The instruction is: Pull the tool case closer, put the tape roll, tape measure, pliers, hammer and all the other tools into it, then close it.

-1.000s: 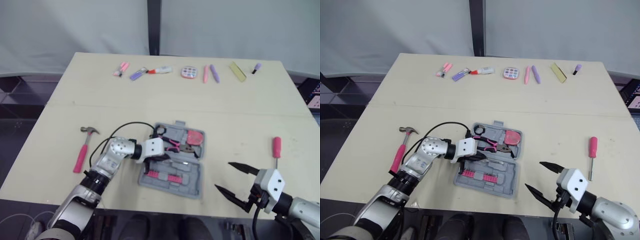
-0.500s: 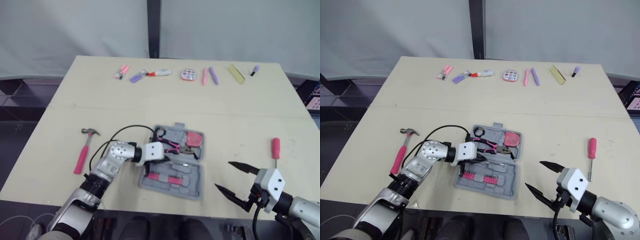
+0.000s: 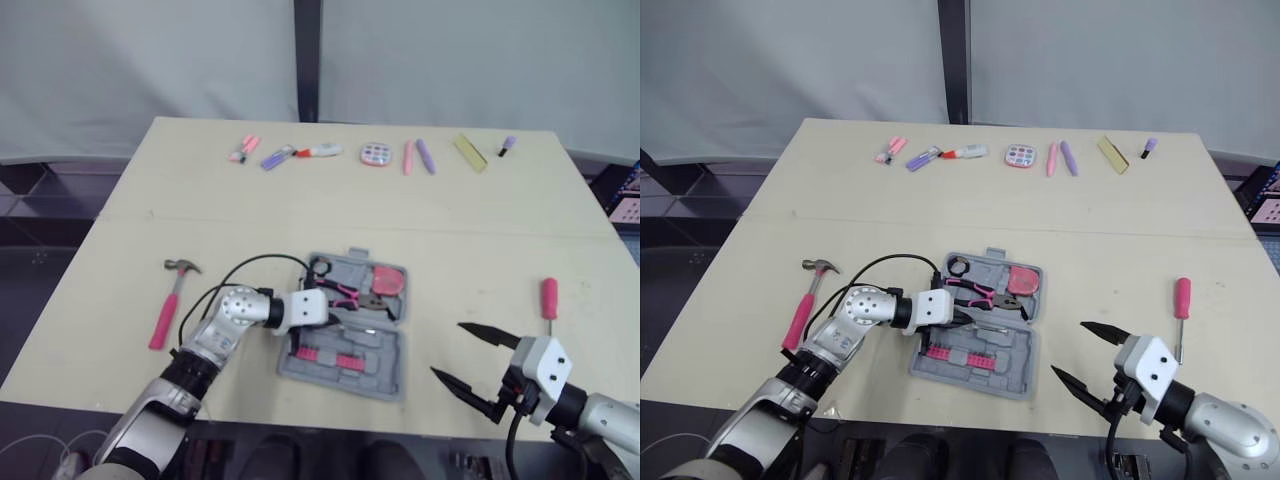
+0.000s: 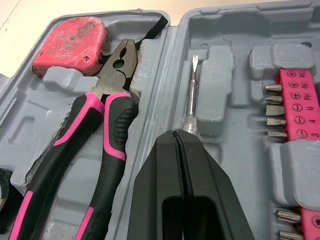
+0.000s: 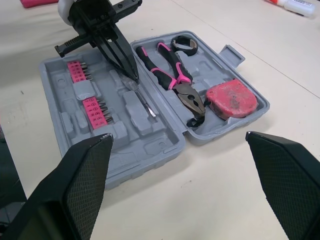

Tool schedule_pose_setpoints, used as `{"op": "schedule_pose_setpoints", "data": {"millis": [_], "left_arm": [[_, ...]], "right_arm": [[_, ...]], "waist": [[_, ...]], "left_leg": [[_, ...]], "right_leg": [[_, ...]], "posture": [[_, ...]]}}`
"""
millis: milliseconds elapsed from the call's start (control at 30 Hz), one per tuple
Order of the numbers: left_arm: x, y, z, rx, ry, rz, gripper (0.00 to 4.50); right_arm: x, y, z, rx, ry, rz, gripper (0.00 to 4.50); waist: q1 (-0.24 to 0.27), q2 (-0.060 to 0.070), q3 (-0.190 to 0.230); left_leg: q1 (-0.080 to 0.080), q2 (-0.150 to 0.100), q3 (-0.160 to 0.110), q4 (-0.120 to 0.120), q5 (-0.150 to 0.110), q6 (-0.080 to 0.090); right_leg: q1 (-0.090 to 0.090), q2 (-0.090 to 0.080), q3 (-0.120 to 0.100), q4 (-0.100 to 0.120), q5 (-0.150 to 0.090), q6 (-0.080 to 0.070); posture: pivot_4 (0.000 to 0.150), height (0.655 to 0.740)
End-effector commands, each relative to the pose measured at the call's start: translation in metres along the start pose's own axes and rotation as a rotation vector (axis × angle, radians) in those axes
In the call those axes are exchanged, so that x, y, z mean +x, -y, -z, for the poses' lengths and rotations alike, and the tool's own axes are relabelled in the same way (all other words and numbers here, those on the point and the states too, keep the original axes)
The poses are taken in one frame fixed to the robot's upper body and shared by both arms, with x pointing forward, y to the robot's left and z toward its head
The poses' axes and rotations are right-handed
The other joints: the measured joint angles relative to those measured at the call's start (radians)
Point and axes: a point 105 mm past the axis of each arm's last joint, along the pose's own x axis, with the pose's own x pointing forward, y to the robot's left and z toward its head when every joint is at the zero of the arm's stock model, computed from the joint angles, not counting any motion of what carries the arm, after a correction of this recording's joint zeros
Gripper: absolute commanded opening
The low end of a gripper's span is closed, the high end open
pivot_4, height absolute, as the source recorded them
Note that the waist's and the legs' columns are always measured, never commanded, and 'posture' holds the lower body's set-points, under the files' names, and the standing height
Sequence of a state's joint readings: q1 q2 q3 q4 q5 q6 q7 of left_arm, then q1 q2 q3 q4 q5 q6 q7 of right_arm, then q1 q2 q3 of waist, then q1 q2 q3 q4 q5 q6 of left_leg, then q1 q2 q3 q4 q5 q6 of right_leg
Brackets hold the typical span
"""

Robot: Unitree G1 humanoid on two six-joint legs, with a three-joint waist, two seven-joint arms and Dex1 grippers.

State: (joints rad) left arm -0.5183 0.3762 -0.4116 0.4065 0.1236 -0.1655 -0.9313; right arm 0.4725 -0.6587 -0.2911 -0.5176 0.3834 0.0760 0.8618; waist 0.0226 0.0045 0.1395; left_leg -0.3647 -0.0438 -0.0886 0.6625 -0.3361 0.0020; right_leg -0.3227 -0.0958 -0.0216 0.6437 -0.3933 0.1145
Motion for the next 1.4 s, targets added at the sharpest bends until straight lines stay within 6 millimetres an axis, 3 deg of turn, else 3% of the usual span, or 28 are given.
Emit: {"op": "schedule_pose_setpoints", "data": {"millis": [33,333,467,1033,1233,1400], "left_arm": [[0.005,0.044,0.052,-0.104,-0.193,0.135,0.05],[0.008,0.054,0.059,-0.12,-0.217,0.157,0.05],[0.009,0.057,0.061,-0.128,-0.222,0.161,0.05],[0.011,0.068,0.065,-0.175,-0.237,0.19,0.05],[0.008,0.053,0.048,-0.237,-0.123,0.122,0.05],[-0.01,0.025,0.015,-0.294,0.063,0.029,0.05]], "right_arm": [[-0.002,0.003,-0.011,-0.032,0.027,0.008,4.5],[-0.003,0.004,-0.011,-0.032,0.025,0.009,4.5],[-0.004,0.004,-0.011,-0.031,0.022,0.008,4.5],[-0.005,0.003,-0.011,-0.028,0.014,-0.004,4.5],[-0.004,0.003,-0.01,-0.028,0.015,-0.007,4.5],[-0.001,0.004,-0.01,-0.029,0.022,-0.011,4.5]], "waist": [[0.0,0.0,-0.001],[0.0,0.0,-0.007],[0.0,0.002,-0.01],[0.0,0.003,-0.02],[0.0,0.003,-0.021],[-0.004,0.003,-0.017]], "left_leg": [[0.0,0.0,0.0,0.0,0.0,0.0],[0.007,0.0,0.0,-0.003,-0.001,0.001],[0.013,0.0,0.0,-0.007,-0.001,0.001],[0.014,0.0,0.0,-0.01,-0.001,0.001],[0.013,0.0,0.0,-0.01,-0.001,0.001],[0.012,0.002,0.0,-0.011,-0.001,0.001]], "right_leg": [[0.0,0.0,0.0,0.0,0.0,0.0],[0.007,0.0,0.001,-0.002,0.0,0.0],[0.018,0.0,0.001,-0.017,0.0,0.0],[0.018,0.0,0.002,-0.018,0.0,0.0],[0.018,0.0,0.003,-0.02,0.0,0.0],[0.018,0.001,0.003,-0.022,0.0,0.0]], "posture": [[0.15,0.74],[0.15,0.74],[0.15,0.74],[0.15,0.74],[0.15,0.74],[0.15,0.74]]}}
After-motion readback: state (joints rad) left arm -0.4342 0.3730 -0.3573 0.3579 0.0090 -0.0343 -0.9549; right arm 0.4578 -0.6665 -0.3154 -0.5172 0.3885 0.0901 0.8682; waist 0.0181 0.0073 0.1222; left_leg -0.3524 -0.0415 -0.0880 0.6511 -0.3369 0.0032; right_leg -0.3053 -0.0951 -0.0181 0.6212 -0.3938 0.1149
